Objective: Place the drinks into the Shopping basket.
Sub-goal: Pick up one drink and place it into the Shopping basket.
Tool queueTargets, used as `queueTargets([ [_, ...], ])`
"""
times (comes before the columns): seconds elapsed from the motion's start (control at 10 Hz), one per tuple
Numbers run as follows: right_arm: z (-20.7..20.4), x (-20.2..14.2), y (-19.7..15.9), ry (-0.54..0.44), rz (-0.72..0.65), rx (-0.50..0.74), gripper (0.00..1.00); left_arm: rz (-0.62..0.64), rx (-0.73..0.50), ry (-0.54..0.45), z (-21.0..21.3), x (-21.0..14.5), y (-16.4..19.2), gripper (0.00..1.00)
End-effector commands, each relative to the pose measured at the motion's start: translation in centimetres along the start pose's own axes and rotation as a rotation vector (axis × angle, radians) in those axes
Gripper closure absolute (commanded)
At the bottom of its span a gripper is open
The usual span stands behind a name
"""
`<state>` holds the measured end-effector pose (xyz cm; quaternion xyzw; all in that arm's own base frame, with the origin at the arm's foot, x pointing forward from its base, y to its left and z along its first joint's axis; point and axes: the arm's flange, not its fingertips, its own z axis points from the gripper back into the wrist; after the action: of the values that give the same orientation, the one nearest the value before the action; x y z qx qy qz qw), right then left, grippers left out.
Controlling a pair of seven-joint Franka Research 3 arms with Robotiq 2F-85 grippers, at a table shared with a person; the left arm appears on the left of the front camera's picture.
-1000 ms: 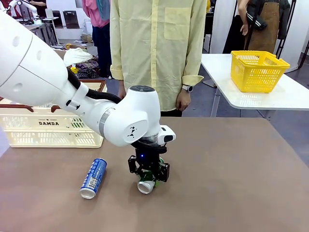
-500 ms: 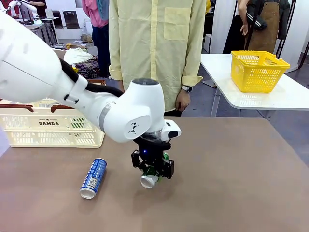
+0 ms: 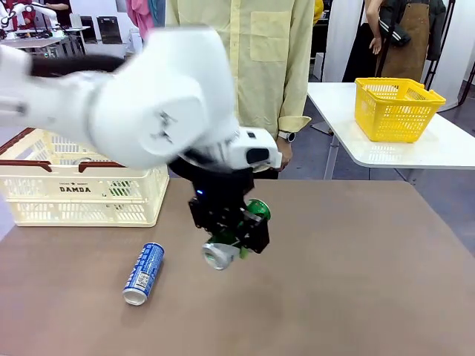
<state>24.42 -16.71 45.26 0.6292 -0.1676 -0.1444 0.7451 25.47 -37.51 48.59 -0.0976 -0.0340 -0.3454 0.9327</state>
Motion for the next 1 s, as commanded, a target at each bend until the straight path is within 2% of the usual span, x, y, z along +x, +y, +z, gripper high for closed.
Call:
queueTargets([
  [0.0,0.0,0.2,0.7,-0.009,-0.012,0.020,0.00,-0.031,-0.025,-0.039,3.4,-5.9,2.1,1.00],
  [0.1,0.0,0.2,0.7,-0.009,-0.012,0.020,0.00,0.008,-0.005,-0.089,4.0,-8.4,2.6,1.00],
  [0.2,0.0,0.2,0.7,-0.009,-0.012,0.020,0.00,0.113,0.032,-0.155,3.6,-9.5,3.5,1.00],
  [0.3,0.0,0.2,0.7,-0.009,-0.012,0.020,0.00,-0.015,-0.015,-0.040,3.9,-5.3,0.9,1.00],
  [0.6,0.0,0.2,0.7,-0.009,-0.012,0.020,0.00,-0.015,-0.015,-0.040,3.9,-5.3,0.9,1.00],
  [0.7,0.0,0.2,0.7,-0.009,-0.012,0.020,0.00,0.008,0.004,-0.046,3.2,-6.8,1.4,1.00],
  [0.8,0.0,0.2,0.7,-0.009,-0.012,0.020,0.00,0.107,0.018,-0.114,5.7,-5.6,4.0,1.00],
  [0.9,0.0,0.2,0.7,-0.009,-0.012,0.020,0.00,0.253,0.028,-0.187,9.1,-4.7,8.2,1.00],
])
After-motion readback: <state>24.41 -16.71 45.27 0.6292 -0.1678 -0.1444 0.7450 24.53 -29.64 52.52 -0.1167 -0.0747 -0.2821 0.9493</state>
